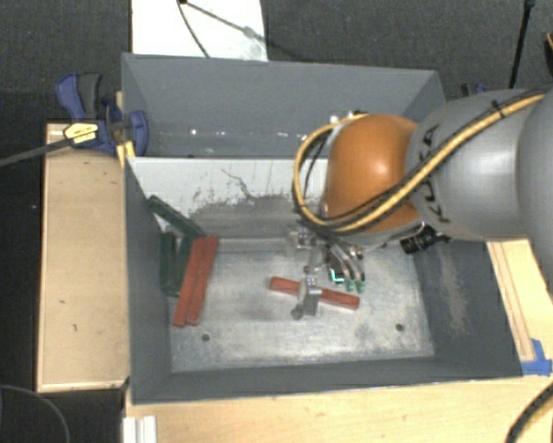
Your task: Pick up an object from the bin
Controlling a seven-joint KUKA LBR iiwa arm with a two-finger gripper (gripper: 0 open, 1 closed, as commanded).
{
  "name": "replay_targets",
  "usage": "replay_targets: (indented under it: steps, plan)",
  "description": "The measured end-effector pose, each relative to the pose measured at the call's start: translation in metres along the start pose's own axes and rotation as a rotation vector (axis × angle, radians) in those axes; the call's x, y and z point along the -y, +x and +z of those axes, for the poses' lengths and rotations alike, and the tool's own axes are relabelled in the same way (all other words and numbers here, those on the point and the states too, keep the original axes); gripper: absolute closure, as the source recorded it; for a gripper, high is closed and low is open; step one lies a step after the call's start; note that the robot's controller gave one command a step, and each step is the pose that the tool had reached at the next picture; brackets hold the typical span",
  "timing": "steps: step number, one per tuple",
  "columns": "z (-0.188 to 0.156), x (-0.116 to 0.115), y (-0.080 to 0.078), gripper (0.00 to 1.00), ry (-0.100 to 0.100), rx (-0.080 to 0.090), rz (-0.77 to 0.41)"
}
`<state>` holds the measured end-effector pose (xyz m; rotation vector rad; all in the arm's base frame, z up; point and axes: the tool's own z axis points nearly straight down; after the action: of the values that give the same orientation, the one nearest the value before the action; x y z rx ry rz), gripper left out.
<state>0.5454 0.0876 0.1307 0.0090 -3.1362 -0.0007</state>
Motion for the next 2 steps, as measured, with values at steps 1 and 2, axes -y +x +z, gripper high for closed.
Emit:
replay_targets:
  steps: [1,2]
  plan:
    - [0.0639,0.0311,-0.0087,0.0,0.001,0.001,0.055]
    - [0.0599,0.029,-0.0102,1.0,-0.001,0.007,0.055]
